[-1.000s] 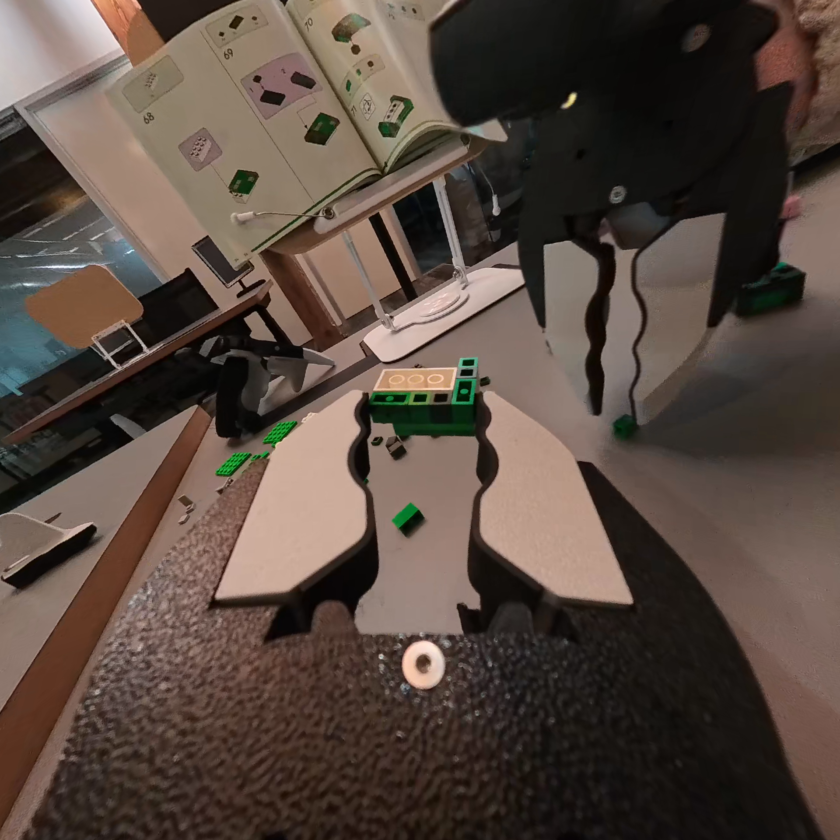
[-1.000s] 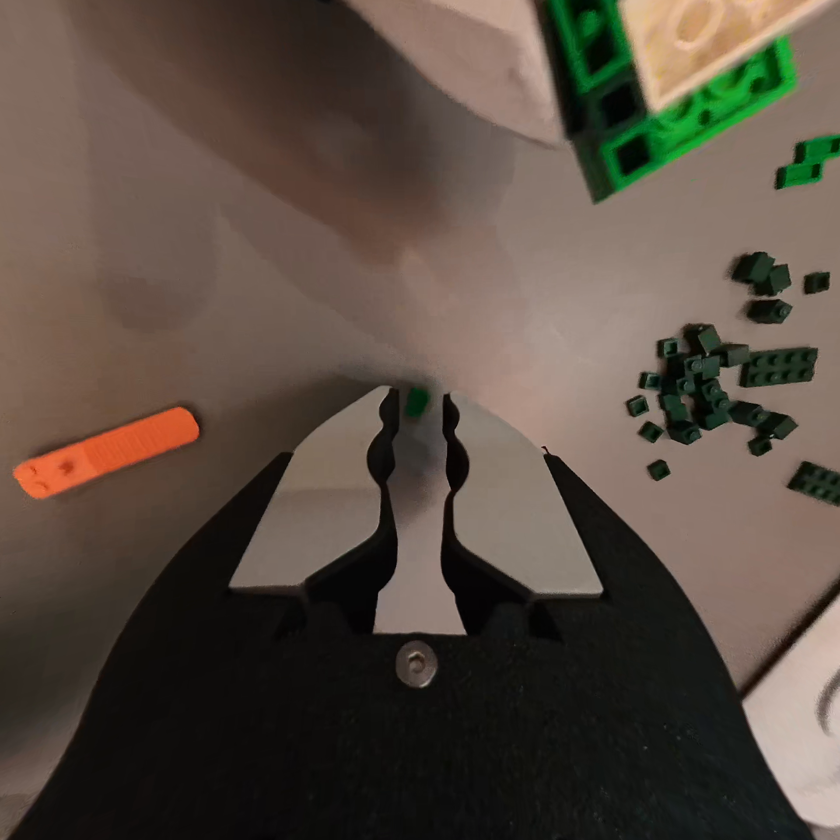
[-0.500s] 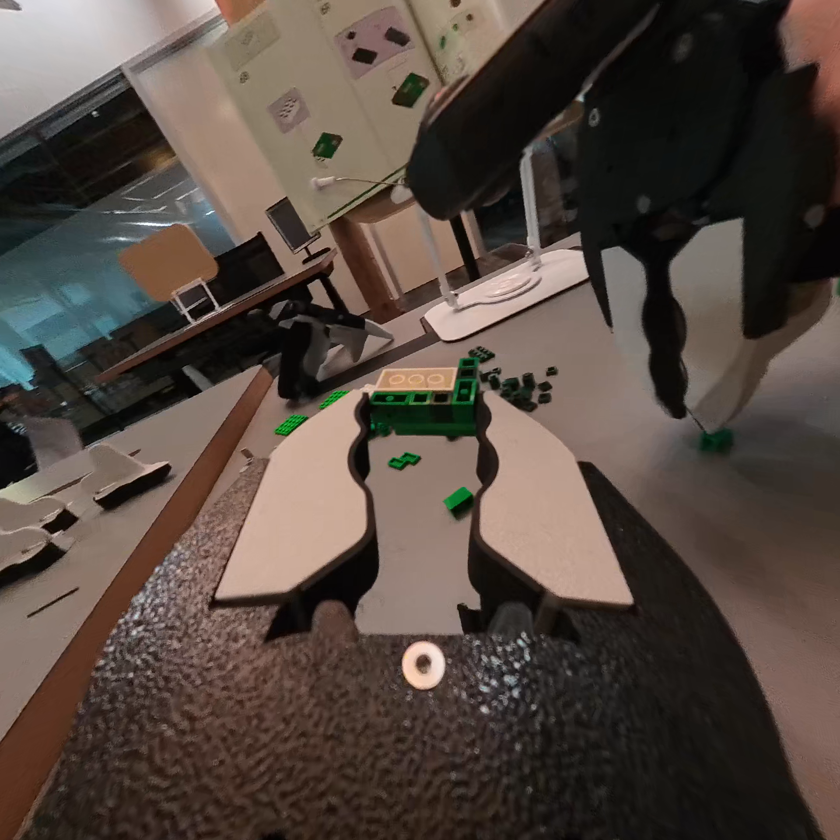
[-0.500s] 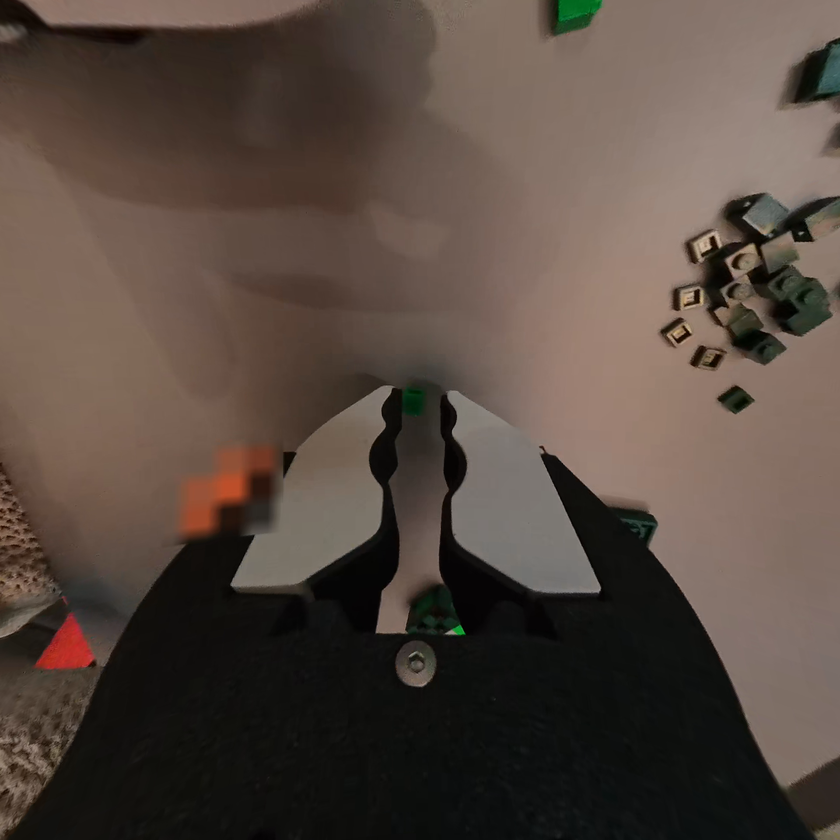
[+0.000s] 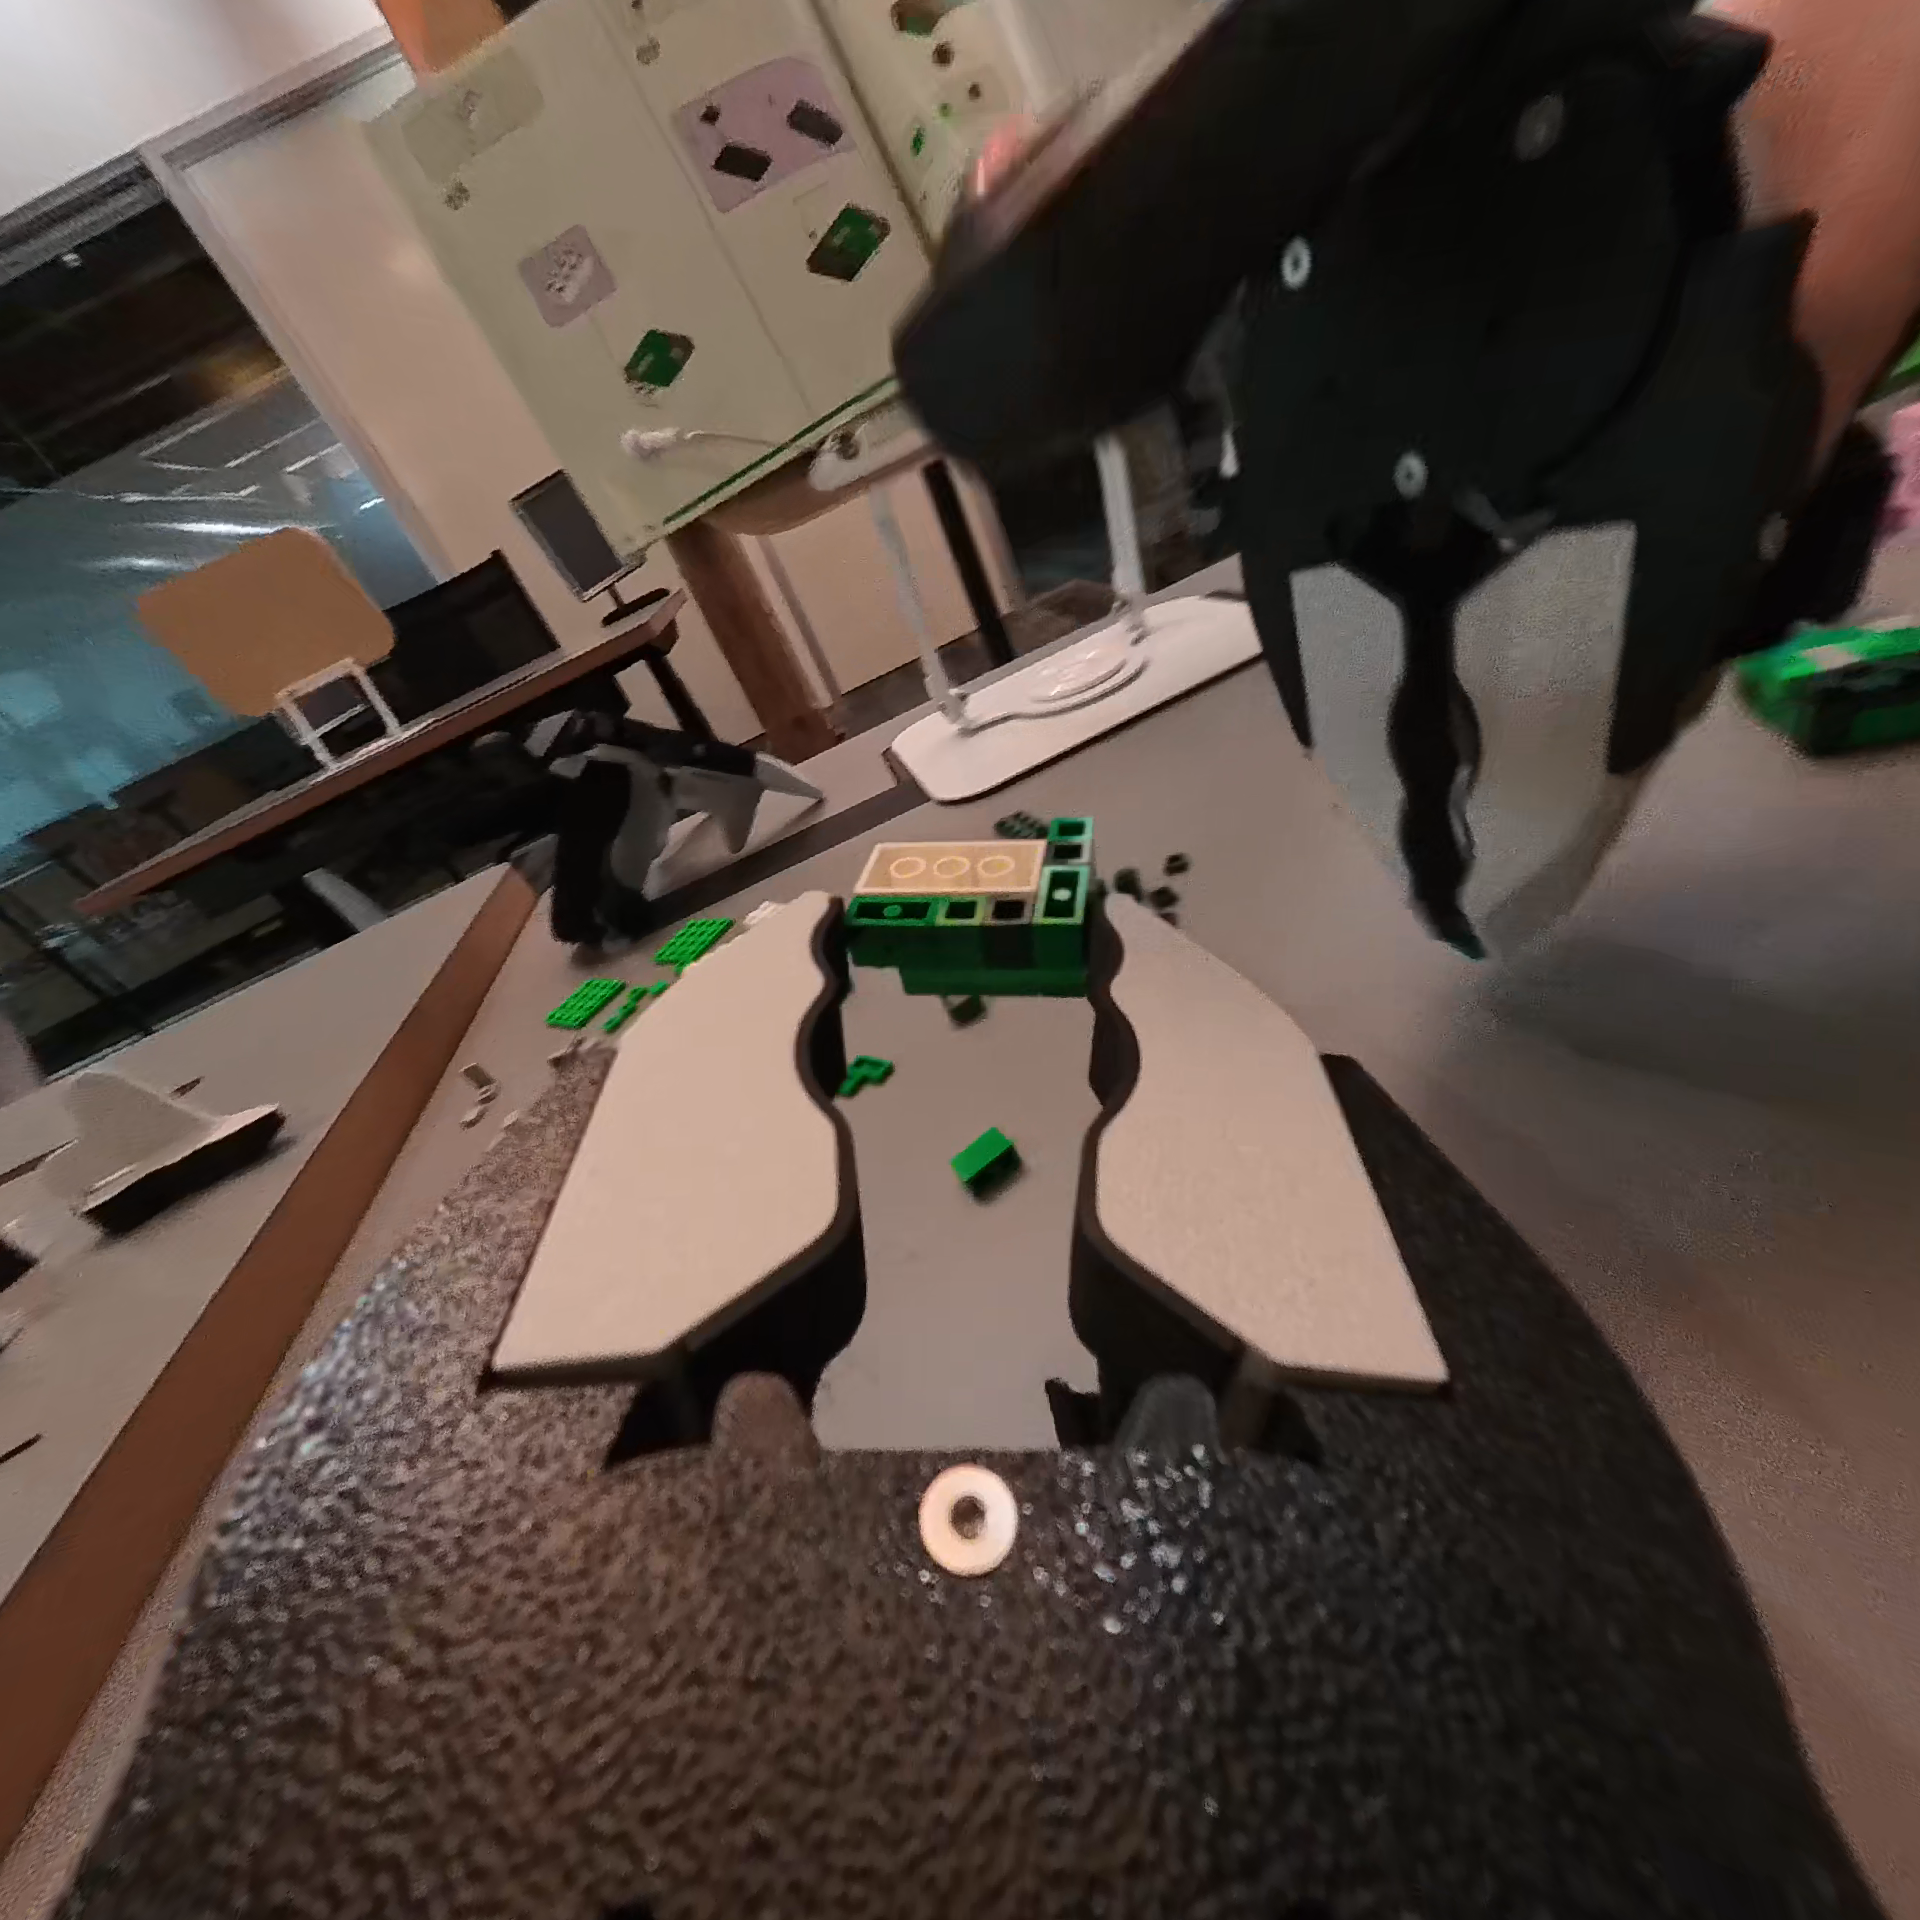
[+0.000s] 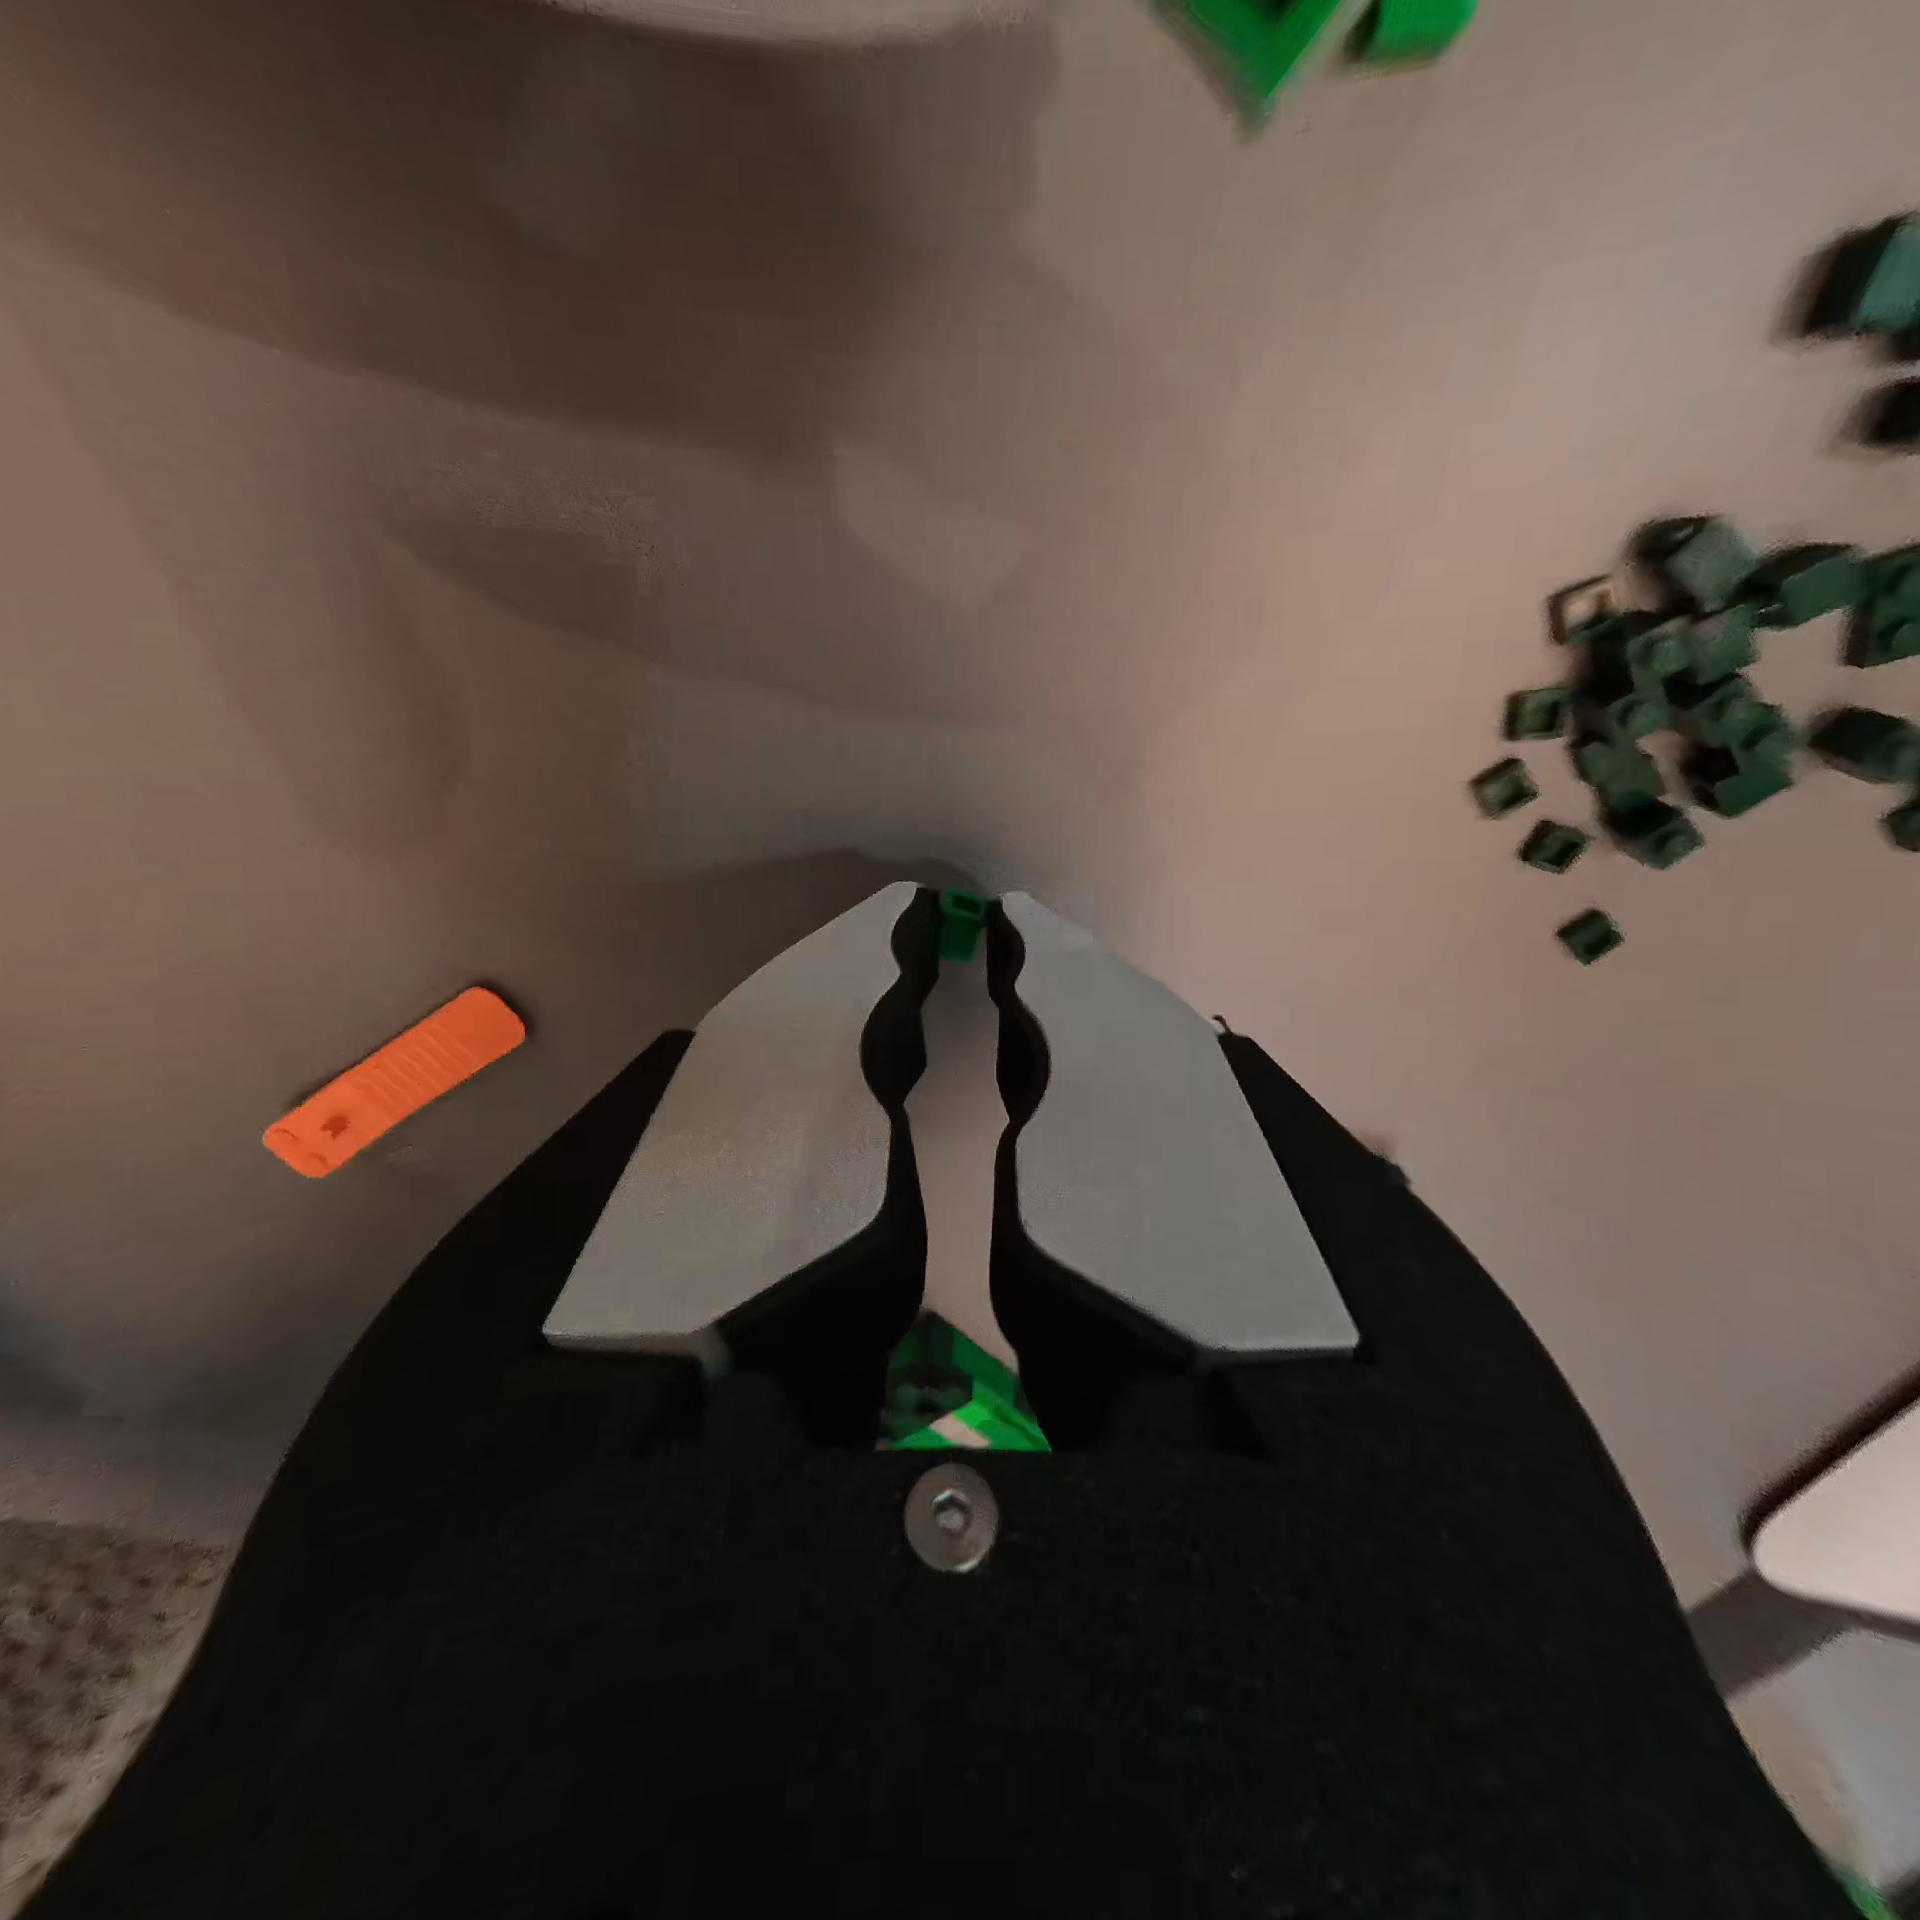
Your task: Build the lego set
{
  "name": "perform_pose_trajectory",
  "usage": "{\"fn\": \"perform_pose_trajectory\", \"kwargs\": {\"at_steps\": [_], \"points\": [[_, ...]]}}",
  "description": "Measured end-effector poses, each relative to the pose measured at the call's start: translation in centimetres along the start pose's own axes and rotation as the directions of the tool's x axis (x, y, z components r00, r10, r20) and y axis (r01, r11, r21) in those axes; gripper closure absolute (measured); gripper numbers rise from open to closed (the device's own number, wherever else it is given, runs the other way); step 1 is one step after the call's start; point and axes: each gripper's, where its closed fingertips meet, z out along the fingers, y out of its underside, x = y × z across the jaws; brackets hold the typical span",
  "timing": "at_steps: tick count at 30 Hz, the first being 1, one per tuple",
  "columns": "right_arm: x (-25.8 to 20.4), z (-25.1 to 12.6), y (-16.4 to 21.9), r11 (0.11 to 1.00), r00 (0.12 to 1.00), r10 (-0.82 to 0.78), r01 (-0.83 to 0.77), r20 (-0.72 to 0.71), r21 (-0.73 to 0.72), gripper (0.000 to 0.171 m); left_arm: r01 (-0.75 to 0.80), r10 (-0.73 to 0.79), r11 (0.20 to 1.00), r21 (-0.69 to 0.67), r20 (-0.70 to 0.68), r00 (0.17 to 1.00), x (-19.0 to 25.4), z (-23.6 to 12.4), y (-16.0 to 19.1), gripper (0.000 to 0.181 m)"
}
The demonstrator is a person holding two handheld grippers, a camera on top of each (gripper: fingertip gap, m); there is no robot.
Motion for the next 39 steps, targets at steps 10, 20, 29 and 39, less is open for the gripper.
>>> {"fn": "perform_pose_trajectory", "kwargs": {"at_steps": [10,20,29,39], "points": [[-5.5,-11.6,-5.6,0.422,0.924,-0.154,0.381,-0.349,0.823,0.163,0.266,-0.096,0.925,0.273,-0.507,0.856,5.8,-3.4,-5.4,0.137],[-7.7,-10.6,-5.0,0.311,0.952,-0.196,0.289,-0.236,0.906,0.163,0.293,-0.051,0.914,0.282,-0.634,0.772,8.2,-4.8,-5.8,0.136],[-8.1,-10.1,-4.7,0.375,0.940,-0.253,0.312,-0.227,0.873,0.163,0.285,-0.048,0.920,0.269,-0.645,0.763,8.5,-4.8,-5.6,0.136],[-8.3,-9.9,-4.5,0.438,0.937,-0.296,0.306,-0.186,0.845,0.153,0.285,-0.051,0.921,0.266,-0.643,0.765,8.5,-4.7,-5.6,0.137]]}}
